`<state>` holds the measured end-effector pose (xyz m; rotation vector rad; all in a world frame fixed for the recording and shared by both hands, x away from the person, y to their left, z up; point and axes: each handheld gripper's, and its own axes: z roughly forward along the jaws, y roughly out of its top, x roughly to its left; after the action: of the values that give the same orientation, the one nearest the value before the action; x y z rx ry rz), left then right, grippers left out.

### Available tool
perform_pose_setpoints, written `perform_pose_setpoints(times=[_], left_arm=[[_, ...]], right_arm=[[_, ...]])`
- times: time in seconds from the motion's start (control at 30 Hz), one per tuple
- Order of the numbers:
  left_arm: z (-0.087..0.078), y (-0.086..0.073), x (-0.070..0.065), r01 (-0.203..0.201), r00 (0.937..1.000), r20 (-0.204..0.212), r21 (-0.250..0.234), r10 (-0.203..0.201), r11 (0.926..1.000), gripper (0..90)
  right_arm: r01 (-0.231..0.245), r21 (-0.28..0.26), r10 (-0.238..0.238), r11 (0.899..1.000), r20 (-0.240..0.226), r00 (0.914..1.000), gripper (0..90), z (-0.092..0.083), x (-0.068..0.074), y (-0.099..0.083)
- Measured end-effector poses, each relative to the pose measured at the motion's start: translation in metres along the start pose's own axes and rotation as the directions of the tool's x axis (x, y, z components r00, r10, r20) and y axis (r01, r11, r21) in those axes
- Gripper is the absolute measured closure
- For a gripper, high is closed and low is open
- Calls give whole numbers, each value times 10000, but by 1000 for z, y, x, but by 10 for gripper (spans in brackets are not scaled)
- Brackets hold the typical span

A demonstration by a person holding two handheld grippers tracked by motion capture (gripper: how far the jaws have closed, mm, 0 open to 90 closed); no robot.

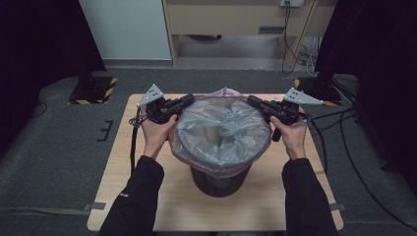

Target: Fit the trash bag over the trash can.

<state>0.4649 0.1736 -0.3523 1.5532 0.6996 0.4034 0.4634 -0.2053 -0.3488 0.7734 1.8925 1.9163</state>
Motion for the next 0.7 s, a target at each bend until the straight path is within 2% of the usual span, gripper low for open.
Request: perform_pose_setpoints(times=[0.1,0.17,0.2,0.27,0.37,0.43,0.53,0.57,0.6,0.63,0.67,0.7], left_arm=[[4,-3,2,207,9996,-212,90,-205,9997,894],[8,-6,4,480,9983,-345,293,-470,9984,896],[10,-8,5,564,9978,-371,407,-549,9976,898],[12,-11,7,585,9979,-342,802,-559,9951,898],[15,-17,7,711,9968,-439,1214,-662,9901,899],[18,-23,6,835,9955,-569,1587,-753,9838,899],[17,-30,7,1065,9938,-505,1817,-989,9776,896],[15,-30,7,1112,9932,-530,1744,-1034,9784,891],[13,-29,7,1102,9922,-749,1612,-992,9808,874],[11,-28,7,1122,9898,-1035,1387,-983,9840,792],[7,-26,8,1140,9874,-1217,1034,-1012,9881,695],[3,-25,9,1177,9857,-1290,650,-1086,9909,669]], right_arm=[[-34,-134,39,9999,359,9993,890,3,-3,-1],[158,206,-173,9997,758,9970,891,6,-4,-6],[-34,-67,40,10000,797,9968,890,7,-5,-8],[-128,-151,140,9998,845,9963,892,7,-7,-9],[227,774,-319,9967,1192,9924,894,9,-8,-13],[242,1091,-380,9937,1261,9913,896,11,-9,-21],[178,1363,-345,9905,1217,9920,898,11,-9,-30],[124,1433,-301,9896,1216,9921,897,10,-10,-31],[48,1433,-224,9897,1211,9924,895,9,-10,-32],[10,1465,-188,9892,1200,9926,881,8,-10,-32],[-69,1515,-123,9884,1259,9920,811,6,-11,-31],[-182,1414,-19,9898,1407,9901,726,5,-11,-29]])
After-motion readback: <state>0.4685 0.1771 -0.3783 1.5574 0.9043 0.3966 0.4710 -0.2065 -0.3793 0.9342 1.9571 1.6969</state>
